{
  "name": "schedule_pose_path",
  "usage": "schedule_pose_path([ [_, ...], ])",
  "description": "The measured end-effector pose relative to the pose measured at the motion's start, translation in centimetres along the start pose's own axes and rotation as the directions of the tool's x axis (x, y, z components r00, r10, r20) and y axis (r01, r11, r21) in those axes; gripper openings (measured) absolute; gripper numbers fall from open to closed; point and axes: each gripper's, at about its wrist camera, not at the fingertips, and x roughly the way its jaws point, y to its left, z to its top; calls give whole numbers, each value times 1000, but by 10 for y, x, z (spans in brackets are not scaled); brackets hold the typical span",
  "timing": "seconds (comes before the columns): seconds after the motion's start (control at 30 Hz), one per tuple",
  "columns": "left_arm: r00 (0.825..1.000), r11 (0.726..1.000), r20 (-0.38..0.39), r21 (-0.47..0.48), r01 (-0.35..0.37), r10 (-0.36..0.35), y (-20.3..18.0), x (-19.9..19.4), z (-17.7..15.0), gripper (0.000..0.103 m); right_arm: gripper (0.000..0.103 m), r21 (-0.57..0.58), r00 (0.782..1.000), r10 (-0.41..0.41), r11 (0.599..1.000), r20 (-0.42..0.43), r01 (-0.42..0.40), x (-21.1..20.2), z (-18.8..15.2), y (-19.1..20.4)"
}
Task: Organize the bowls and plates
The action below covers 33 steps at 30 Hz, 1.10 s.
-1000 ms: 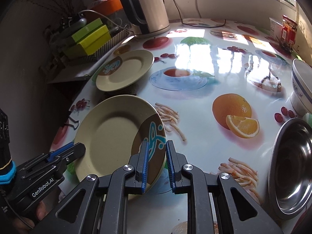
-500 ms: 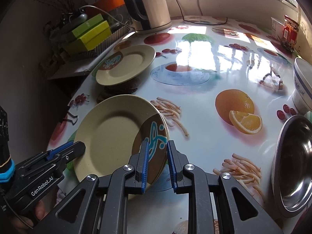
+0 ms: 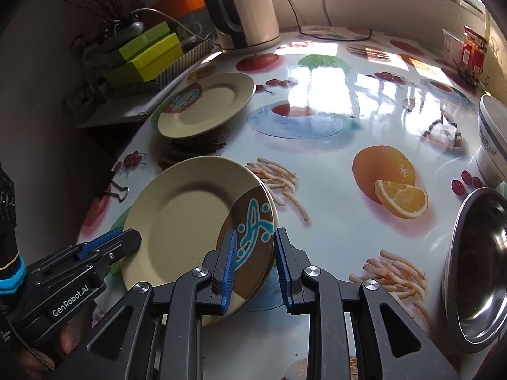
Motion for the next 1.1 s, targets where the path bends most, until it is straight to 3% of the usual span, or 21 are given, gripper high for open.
schedule_pose_path([
  [0.27, 999, 1000, 34, 14, -2, 1, -1, -5, 11, 23, 39, -3, 998, -29, 1000, 49, 29, -8, 12, -3],
  [0.77, 990, 997, 134, 49, -56, 49, 10, -12, 56, 26, 42, -17, 994, -28, 999, 110, 30, -12, 63, -3],
  [1.1, 989, 999, 146, 39, -23, 17, 23, 0, 96, 26, 42, -34, 994, -25, 999, 104, 28, 8, 108, -1],
])
